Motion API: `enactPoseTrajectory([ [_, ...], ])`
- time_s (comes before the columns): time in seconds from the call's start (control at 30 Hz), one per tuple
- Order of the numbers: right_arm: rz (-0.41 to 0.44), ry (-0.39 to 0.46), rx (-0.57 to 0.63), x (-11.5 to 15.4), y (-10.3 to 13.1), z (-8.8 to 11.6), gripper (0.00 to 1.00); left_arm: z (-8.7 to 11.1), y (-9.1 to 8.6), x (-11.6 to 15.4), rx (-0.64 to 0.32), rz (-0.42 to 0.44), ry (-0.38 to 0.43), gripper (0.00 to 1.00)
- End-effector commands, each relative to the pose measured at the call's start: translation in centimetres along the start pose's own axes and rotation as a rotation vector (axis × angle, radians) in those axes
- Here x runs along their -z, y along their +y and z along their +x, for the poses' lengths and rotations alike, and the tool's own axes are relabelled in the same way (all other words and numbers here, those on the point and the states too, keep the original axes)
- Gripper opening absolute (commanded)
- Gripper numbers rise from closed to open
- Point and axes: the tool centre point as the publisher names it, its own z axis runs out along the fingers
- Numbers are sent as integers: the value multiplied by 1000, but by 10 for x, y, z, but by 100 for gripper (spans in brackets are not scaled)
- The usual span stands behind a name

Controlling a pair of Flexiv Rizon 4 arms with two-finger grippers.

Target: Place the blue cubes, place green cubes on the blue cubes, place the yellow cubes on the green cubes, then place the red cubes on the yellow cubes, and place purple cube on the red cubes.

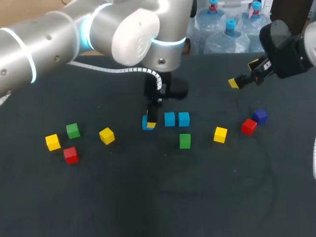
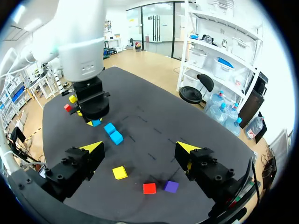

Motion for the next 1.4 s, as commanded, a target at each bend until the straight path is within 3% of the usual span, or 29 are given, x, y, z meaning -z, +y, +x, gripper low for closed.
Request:
enactPoseTrajectory([
  [0.03, 7, 1, -1, 1, 2, 0, 100, -5, 7, 0, 8, 47, -3, 0],
  [0.4, 7, 1, -1, 1, 2, 0, 100, -20, 13, 3, 14, 45, -29, 0],
  [1.4, 7, 1, -1, 1, 2, 0, 100, -28, 25, -9, -9, 38, -4, 0],
])
